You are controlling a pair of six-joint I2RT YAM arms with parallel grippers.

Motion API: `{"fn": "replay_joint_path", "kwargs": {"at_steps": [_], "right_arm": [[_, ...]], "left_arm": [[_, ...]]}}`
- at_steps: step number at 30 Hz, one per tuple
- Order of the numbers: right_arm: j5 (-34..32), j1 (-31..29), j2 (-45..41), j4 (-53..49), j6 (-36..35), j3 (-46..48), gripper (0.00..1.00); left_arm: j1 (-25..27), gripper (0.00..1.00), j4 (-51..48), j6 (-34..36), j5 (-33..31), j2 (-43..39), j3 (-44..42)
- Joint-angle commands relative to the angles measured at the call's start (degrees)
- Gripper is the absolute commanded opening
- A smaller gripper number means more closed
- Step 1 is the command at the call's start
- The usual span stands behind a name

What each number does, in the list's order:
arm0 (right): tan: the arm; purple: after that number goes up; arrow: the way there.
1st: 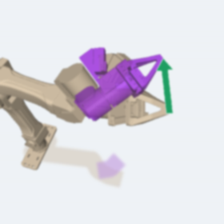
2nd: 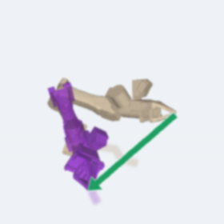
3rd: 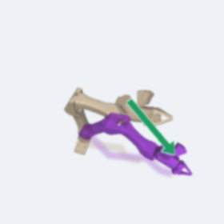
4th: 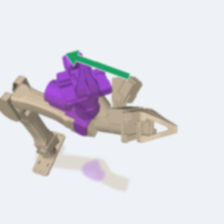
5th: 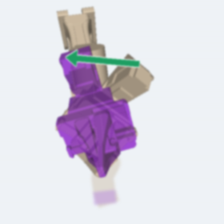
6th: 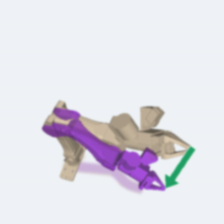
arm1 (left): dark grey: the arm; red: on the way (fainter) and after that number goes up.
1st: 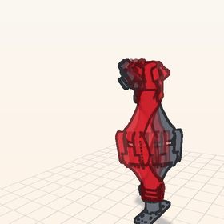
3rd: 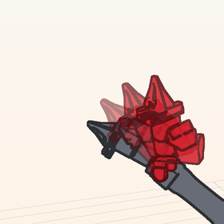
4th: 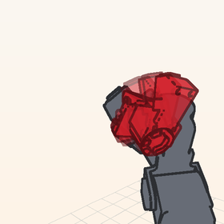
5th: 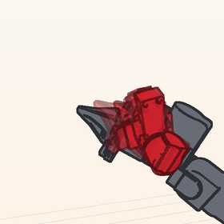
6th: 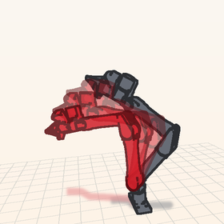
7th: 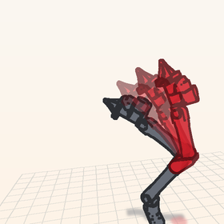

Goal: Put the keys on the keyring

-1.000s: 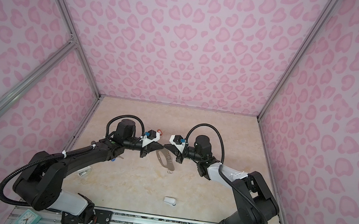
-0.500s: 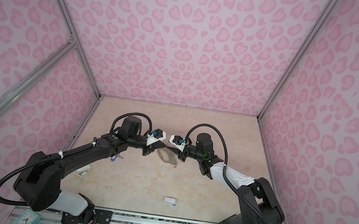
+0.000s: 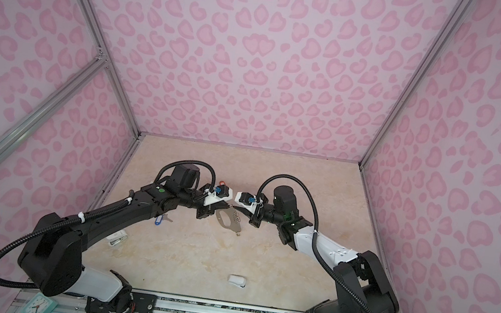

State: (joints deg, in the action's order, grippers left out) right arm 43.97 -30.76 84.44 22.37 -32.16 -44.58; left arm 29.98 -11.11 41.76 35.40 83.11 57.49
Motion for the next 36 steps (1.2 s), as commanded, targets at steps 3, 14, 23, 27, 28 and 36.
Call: {"fn": "replay_joint_path", "kwargs": {"at_steps": [3, 14, 23, 27, 28, 36], "right_arm": [[1.6, -0.3, 0.3, -0.5, -0.2, -0.4, 0.21], [2.3, -0.6, 1.0, -0.2, 0.5, -0.8, 0.14], [2.9, -0.7, 1.6, 0.4, 1.3, -0.9, 0.05], [3.3, -0.1, 1.5, 5.6, 5.2, 0.6, 0.00], [3.5, 0.0, 1.5, 6.2, 5.7, 0.8, 0.00], [5.8, 0.3, 1.7, 10.9, 8.8, 2.4, 0.00]], "left_arm": [[0.1, 0.03, -1.5, 2.5, 0.1, -0.8, 1.4], [0.7, 0.03, -2.2, 4.5, 0.9, -1.0, 1.4], [0.9, 0.03, -1.9, 5.4, 2.2, -1.4, 1.3], [0.8, 0.14, -1.1, 3.8, 2.7, -1.0, 1.2], [0.6, 0.20, -0.5, 2.9, 2.6, -1.1, 1.0], [-5.9, 0.32, 12.1, -7.4, 9.0, -4.2, -6.3]]}}
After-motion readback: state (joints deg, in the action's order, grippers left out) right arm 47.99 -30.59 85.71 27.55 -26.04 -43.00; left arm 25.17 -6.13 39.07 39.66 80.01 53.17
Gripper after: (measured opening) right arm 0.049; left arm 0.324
